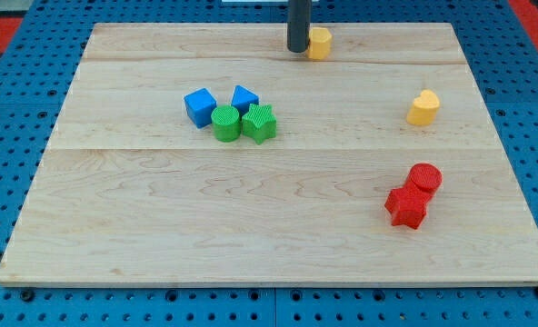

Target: Move the yellow hexagon to the left of the yellow heart

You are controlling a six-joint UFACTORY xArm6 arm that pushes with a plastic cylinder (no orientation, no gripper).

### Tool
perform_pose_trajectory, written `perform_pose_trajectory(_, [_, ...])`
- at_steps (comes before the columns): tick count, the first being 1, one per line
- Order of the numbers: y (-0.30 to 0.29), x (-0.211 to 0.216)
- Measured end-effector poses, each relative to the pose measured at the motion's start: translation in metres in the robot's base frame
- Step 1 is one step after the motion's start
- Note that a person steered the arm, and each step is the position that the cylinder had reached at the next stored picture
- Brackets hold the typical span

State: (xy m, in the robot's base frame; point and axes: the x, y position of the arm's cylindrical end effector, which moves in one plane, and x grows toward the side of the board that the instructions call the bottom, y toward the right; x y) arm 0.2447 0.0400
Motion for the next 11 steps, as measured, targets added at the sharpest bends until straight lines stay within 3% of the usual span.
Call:
perform_pose_trajectory(2, [-0.087,-0.014])
perform_pose_trajectory(3, [-0.082,-0.038])
perform_pose_trajectory(5, [0.031,-0.037])
perform_pose_trajectory(7, [0.032,0.014])
perform_pose_trajectory(9, [0.094,0.082])
perform_pose_trajectory(10, [0.066,0.081])
perform_pose_trajectory(11, [0.048,0.145])
